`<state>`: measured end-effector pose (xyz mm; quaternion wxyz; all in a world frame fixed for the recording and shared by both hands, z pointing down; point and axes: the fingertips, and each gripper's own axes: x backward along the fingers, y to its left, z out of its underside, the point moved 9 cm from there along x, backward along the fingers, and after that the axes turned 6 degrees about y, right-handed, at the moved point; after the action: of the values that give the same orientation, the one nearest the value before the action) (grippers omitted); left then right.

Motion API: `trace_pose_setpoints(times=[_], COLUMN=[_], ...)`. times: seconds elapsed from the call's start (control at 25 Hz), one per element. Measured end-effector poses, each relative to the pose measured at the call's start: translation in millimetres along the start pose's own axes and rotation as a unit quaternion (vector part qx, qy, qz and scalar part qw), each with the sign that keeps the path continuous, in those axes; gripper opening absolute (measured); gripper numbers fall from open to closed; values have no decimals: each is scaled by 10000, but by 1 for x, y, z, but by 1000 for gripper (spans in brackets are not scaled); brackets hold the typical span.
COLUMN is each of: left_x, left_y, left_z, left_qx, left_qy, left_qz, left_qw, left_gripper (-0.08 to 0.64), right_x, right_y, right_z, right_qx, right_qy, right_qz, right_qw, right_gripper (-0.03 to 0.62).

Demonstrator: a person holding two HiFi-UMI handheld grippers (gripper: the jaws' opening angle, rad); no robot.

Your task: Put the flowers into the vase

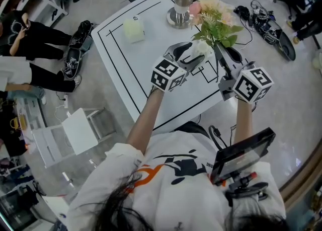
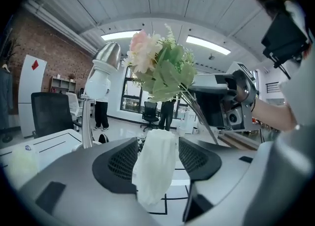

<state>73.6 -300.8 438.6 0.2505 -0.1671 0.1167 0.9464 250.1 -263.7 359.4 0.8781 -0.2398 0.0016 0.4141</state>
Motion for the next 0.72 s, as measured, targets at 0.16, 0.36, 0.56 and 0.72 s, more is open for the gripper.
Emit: trace_pose_setpoints(times=[0.16,0.36,0.56,0.72], left_x=[-11,-20,-29,-30], left_y=[5,5,2,-6], left_z=[0,-1,-1,5], left_qx=[-69,-96,-227,-347], left_qy=[27,-9,130,173], left_qz=[8,104,152,172], left_qw=[10000,9999,9995,9991], left_gripper=[256,256,256,255], right_x=[-3,-8,-13,-10], right_y=[-7,-14,-16,-14], right_z=[-2,-9,-16,-15], right_qx=[21,32,17,46], right_qy=[-26,-74,-210,-430], right_qz=[-33,-71,-105,-82], right_qw=[10000,9999,9997,9990], right_gripper=[26,26,26,26])
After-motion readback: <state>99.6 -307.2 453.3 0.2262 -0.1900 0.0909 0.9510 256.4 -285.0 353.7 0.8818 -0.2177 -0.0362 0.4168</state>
